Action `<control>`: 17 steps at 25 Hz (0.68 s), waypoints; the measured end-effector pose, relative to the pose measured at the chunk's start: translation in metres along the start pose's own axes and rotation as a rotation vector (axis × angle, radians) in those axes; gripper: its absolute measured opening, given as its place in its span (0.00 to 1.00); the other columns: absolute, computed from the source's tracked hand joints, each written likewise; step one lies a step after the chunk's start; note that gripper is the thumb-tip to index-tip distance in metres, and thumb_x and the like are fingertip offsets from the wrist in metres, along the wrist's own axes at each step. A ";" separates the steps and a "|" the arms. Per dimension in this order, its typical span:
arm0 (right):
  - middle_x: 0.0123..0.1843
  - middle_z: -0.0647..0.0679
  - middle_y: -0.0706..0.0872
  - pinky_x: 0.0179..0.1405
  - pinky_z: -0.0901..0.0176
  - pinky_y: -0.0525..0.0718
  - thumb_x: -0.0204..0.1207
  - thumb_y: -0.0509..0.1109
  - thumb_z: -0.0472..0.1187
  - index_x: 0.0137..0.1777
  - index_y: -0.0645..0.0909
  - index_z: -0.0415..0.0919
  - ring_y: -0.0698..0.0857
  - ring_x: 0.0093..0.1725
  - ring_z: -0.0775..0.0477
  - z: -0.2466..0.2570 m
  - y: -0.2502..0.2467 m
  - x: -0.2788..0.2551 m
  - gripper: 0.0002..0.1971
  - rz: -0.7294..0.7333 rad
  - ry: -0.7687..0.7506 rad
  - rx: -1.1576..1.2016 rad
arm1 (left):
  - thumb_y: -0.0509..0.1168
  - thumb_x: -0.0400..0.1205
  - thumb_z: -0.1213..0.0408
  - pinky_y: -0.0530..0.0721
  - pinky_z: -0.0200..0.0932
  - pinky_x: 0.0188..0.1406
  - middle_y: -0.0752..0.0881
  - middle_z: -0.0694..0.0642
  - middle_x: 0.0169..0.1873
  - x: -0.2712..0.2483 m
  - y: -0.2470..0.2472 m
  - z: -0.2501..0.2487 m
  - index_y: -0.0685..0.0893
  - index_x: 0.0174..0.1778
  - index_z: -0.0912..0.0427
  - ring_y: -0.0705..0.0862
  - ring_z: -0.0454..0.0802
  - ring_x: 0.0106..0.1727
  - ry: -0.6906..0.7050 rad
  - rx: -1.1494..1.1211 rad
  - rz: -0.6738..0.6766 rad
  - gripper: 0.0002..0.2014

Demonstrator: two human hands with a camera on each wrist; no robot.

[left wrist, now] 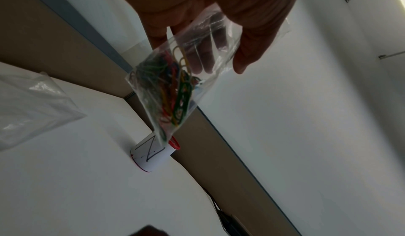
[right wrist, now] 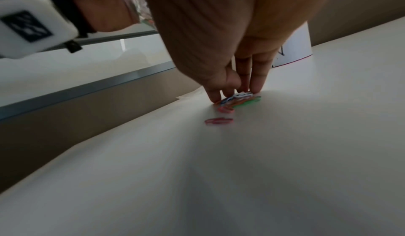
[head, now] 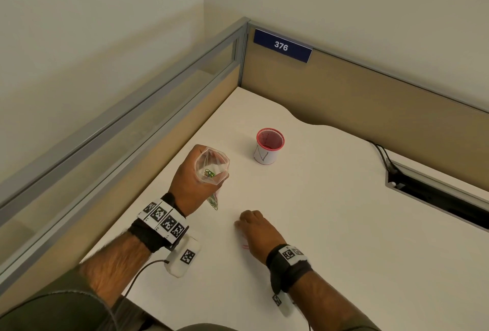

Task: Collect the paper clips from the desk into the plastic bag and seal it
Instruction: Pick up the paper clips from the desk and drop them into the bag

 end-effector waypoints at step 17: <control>0.54 0.41 0.80 0.45 0.51 0.79 0.81 0.63 0.36 0.55 0.80 0.39 0.79 0.55 0.39 0.005 -0.005 -0.024 0.07 -0.020 0.104 -0.058 | 0.77 0.72 0.63 0.86 0.51 0.64 0.88 0.53 0.51 -0.015 0.021 -0.009 0.80 0.55 0.59 0.88 0.49 0.57 0.031 -0.020 -0.004 0.19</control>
Point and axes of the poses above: each hand's wrist, its own x-axis towards the middle knuckle, its own y-axis out of the palm, z = x × y, the point moved 4 cm from there along x, towards the middle knuckle
